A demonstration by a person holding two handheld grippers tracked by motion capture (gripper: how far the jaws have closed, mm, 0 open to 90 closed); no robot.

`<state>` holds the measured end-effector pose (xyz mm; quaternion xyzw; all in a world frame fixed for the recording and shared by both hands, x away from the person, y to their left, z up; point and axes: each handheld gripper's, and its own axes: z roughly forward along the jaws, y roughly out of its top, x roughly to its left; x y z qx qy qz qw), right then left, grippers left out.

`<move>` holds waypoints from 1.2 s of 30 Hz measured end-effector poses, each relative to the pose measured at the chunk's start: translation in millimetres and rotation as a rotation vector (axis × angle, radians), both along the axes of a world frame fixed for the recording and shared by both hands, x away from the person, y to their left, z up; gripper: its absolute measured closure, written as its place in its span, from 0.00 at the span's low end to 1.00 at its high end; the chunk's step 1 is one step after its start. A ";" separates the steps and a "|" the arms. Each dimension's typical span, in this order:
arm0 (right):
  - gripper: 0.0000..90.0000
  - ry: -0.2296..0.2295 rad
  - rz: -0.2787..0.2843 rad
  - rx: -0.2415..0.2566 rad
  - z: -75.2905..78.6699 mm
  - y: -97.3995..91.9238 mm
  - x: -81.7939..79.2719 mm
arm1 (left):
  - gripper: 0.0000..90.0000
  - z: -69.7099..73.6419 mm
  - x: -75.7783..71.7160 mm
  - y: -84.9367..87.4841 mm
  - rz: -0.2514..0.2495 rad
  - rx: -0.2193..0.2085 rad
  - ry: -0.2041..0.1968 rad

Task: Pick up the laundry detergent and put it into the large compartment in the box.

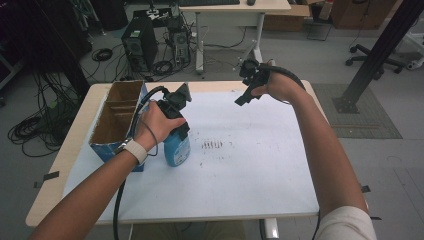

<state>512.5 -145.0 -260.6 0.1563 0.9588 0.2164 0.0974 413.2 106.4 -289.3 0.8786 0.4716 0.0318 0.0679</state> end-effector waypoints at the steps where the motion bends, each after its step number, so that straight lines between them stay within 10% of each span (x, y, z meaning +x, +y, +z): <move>1: 0.12 0.000 0.000 0.000 0.0 -0.1 0.0 | 0.40 -0.3 -0.1 0.1 -0.001 0.002 -0.003; 36: 0.12 -0.014 -0.004 0.006 4.0 -2.6 -3.4 | 0.41 11.5 -5.1 -2.3 -0.001 -0.003 -0.018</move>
